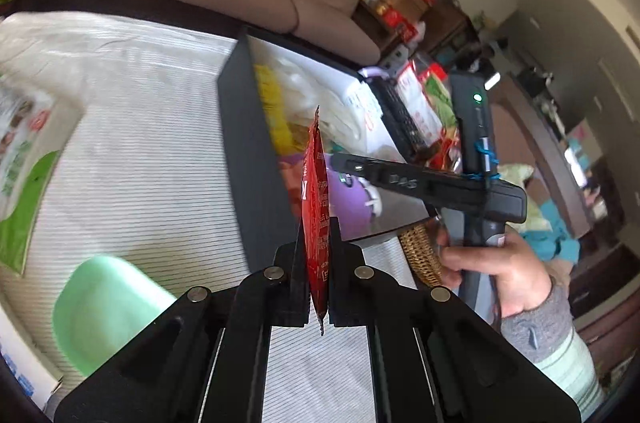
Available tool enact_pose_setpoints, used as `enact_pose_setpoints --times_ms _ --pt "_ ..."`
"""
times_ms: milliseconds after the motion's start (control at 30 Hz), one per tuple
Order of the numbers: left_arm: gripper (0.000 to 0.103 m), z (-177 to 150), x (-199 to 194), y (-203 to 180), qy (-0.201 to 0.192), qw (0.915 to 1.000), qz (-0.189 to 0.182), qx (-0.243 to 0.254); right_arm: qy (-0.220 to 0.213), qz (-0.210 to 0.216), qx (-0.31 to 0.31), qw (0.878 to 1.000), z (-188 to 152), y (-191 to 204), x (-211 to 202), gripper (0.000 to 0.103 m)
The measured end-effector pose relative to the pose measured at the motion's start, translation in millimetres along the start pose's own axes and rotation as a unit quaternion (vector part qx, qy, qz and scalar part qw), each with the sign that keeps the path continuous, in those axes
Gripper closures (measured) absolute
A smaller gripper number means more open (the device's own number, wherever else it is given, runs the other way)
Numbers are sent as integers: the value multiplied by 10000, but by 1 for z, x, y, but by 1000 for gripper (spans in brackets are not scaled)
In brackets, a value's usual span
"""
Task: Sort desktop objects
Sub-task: 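Carry the carabiner into the black box with the right gripper while the left drops the packet there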
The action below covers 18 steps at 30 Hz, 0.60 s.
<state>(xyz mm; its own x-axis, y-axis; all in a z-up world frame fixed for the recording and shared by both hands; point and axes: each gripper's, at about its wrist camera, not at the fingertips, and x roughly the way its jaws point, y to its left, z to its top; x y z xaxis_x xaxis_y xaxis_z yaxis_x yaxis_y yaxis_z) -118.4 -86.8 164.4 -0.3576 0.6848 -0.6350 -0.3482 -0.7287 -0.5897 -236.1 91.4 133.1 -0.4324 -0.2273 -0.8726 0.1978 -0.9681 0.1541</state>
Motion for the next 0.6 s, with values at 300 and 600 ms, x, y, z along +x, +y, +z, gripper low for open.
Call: enact_pose_setpoints --times_ms 300,600 --pt "99 22 84 -49 747 9949 645 209 36 -370 -254 9990 -6 -15 -3 76" --pt "86 22 156 -51 1299 9854 1102 -79 -596 358 -47 9976 -23 -47 -63 64"
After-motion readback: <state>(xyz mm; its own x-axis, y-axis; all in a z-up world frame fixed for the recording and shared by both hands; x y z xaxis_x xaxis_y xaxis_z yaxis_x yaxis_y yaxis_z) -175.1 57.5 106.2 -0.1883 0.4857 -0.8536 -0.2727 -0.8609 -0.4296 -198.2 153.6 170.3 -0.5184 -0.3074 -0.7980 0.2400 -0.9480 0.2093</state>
